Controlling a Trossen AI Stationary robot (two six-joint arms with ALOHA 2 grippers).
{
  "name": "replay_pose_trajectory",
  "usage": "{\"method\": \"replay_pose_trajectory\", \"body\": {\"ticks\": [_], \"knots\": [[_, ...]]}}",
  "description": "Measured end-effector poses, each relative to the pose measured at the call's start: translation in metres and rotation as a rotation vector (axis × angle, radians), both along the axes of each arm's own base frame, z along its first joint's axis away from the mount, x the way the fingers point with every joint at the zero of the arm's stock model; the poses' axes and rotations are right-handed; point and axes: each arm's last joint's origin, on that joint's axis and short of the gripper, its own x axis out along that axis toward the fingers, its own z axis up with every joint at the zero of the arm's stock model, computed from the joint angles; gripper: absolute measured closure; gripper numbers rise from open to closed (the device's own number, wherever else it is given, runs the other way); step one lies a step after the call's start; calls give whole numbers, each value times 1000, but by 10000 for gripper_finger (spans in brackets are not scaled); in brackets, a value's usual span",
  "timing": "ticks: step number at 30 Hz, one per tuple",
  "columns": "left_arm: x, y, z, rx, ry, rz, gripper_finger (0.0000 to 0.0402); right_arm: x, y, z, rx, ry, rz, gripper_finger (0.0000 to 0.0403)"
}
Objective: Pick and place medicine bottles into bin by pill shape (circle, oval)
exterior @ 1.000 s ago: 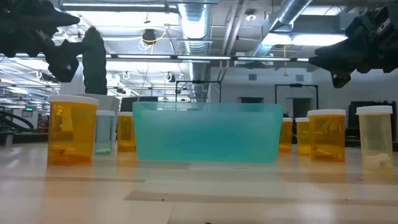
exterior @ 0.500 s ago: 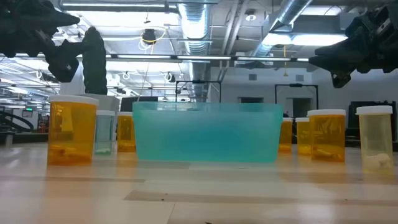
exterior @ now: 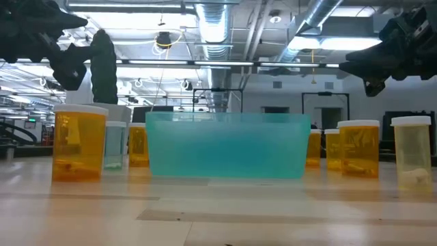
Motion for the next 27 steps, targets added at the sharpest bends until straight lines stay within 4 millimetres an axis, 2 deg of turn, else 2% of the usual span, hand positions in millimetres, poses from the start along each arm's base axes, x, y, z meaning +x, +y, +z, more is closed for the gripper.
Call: {"method": "replay_pose_trajectory", "body": {"ticks": [9,15,21,24,27], "knots": [[0,0,0,-3,-1,9,184,0,0,0,0,0,0,278],[0,3,2,-138,-18,108,184,0,-1,0,-38,3,-26,278],[-1,10,2,-402,-63,323,184,0,-1,1,264,-46,-12,278],[-3,13,2,-430,-86,437,184,0,-2,2,387,-68,-27,278],[-4,16,1,-385,-86,563,184,0,-2,2,460,-80,-28,278]]}}
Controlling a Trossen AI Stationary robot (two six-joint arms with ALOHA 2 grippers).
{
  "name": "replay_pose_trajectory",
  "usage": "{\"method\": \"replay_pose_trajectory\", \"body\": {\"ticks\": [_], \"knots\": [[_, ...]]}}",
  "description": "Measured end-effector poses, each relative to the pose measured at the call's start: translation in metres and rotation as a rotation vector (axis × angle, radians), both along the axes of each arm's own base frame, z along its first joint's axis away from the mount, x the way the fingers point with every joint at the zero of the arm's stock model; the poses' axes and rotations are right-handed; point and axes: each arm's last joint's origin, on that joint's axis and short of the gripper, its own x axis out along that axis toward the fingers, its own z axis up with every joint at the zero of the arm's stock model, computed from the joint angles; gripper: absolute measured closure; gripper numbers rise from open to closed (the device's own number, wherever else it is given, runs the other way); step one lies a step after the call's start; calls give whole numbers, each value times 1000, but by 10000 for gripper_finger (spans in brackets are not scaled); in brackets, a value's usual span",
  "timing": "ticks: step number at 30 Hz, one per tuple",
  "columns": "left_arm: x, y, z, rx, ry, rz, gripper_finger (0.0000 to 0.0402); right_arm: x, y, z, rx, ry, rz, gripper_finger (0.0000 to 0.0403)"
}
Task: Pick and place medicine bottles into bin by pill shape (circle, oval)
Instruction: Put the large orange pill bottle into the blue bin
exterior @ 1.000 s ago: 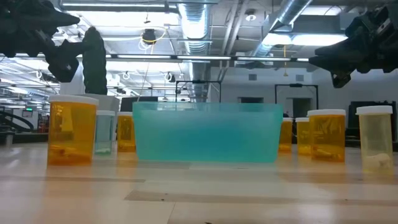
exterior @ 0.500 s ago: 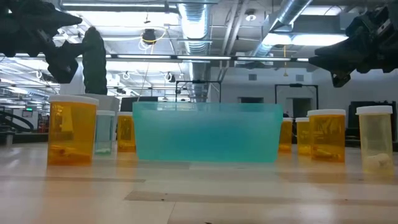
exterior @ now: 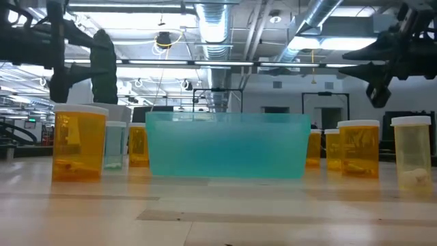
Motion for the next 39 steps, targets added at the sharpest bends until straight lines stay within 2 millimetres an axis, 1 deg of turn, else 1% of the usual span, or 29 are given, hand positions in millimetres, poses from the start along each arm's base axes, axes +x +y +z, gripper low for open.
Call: {"method": "replay_pose_trajectory", "body": {"ticks": [3,6,8,11,13,15,18,21,23,26,29,32,34,39], "knots": [[-1,1,-1,-7,3,47,184,0,0,0,64,-11,3,278],[-2,3,-2,10,31,111,184,-1,-1,2,72,-23,-31,278],[-2,3,-2,8,26,144,184,-2,-2,7,71,-25,-55,277],[-3,4,4,-46,-49,148,184,-7,-4,31,3,-85,-80,270],[-4,4,10,-84,-124,136,184,-9,-5,48,-64,-78,-118,261],[-5,4,19,-105,-213,97,184,-9,-6,65,-146,-20,-158,249],[-9,4,32,-58,-306,36,184,-5,-7,90,-274,110,-173,226],[-11,4,42,-6,-317,20,178,8,-8,105,-360,305,-143,197],[-12,4,48,20,-309,24,169,18,-9,110,-376,426,-119,177],[-12,4,54,59,-280,30,151,34,-9,111,-381,572,-82,150],[-9,3,57,79,-253,35,131,56,-7,103,-413,679,-31,129],[-7,3,55,86,-231,37,118,77,-4,89,-440,769,14,114],[-6,2,54,88,-221,35,114,90,-4,81,-444,796,25,108],[-5,2,54,91,-211,35,113,112,-4,59,-465,892,61,103]]}}
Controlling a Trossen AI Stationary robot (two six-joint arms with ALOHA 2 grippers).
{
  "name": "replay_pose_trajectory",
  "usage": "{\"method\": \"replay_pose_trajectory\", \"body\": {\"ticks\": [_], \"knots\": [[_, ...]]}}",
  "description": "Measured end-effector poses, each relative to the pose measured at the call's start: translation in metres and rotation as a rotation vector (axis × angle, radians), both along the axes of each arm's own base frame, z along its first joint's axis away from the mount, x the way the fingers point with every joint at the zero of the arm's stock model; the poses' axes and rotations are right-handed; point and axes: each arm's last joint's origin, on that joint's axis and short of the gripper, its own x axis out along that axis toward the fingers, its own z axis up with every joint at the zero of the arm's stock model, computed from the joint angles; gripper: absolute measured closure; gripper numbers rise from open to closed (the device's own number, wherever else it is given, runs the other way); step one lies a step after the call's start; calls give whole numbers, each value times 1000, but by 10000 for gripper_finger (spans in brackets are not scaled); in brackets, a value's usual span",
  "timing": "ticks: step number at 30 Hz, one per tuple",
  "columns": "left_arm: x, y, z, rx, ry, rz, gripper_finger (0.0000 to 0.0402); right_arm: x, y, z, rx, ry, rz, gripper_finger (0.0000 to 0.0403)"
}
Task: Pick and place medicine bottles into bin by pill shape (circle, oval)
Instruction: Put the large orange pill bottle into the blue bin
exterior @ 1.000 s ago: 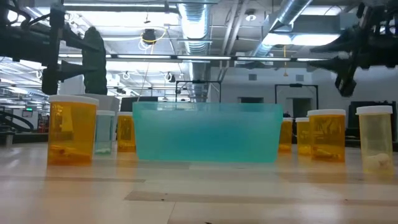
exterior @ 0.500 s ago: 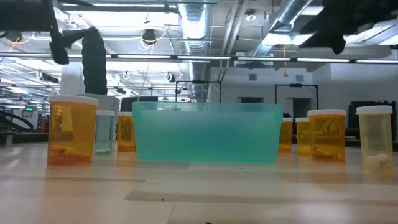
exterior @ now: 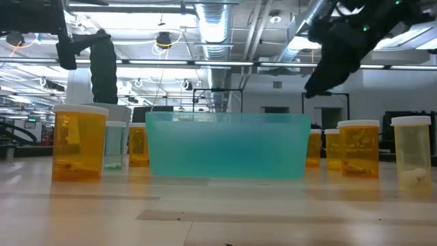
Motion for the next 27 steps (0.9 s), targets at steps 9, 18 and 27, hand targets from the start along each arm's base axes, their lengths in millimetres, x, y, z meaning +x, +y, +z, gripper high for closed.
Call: {"method": "replay_pose_trajectory", "body": {"ticks": [9,18,27], "knots": [[1,0,-2,7,20,0,113,19,-1,-29,1,129,0,102],[1,-1,-3,14,38,0,113,32,-8,-55,-1,219,-30,102],[1,-1,-3,13,39,-1,113,34,-10,-60,6,237,-44,131]]}}
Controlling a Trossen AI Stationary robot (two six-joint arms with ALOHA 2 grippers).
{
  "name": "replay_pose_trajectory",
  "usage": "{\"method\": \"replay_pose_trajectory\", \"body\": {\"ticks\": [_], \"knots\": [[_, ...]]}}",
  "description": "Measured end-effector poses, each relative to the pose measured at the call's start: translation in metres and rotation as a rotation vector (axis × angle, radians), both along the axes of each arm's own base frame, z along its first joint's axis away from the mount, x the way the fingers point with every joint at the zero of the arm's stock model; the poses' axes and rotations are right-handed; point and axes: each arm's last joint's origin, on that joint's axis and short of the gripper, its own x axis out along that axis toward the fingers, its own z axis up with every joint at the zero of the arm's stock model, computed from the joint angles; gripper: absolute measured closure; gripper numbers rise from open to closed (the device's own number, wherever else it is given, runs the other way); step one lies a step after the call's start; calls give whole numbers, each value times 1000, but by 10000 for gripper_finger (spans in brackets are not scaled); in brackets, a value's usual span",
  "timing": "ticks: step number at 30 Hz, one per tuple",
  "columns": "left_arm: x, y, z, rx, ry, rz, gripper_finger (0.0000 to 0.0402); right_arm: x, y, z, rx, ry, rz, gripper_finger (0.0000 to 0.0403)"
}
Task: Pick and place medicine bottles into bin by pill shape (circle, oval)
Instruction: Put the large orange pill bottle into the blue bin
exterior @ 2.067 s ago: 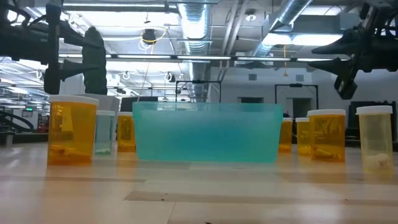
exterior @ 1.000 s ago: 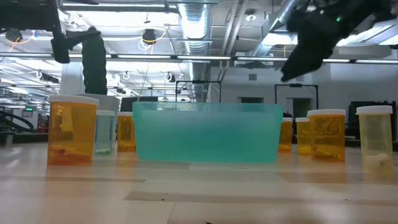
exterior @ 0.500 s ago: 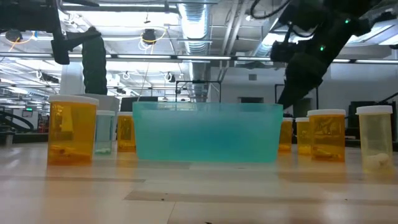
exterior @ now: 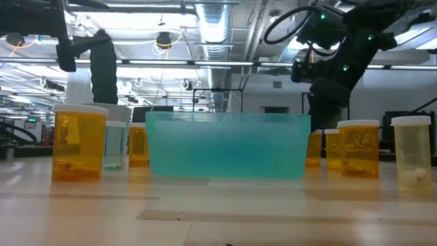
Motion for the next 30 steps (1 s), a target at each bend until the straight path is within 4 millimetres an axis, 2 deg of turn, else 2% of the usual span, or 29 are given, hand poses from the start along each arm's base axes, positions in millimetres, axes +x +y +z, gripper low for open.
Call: {"method": "replay_pose_trajectory", "body": {"ticks": [6,7,13,18,24,30], "knots": [[0,0,-1,-11,3,-5,113,-2,0,-1,9,16,-14,209],[1,0,-2,-14,5,-6,113,-2,0,-1,10,17,-15,212],[1,0,-3,-20,14,-9,113,-2,0,-1,11,18,-16,212],[1,0,-3,-20,14,-9,113,-7,-2,9,16,-11,-34,183],[1,0,-3,-18,18,-8,113,-9,-17,44,-11,-40,-62,209],[1,0,-3,-19,19,-7,113,5,-44,99,-105,-143,-62,207]]}}
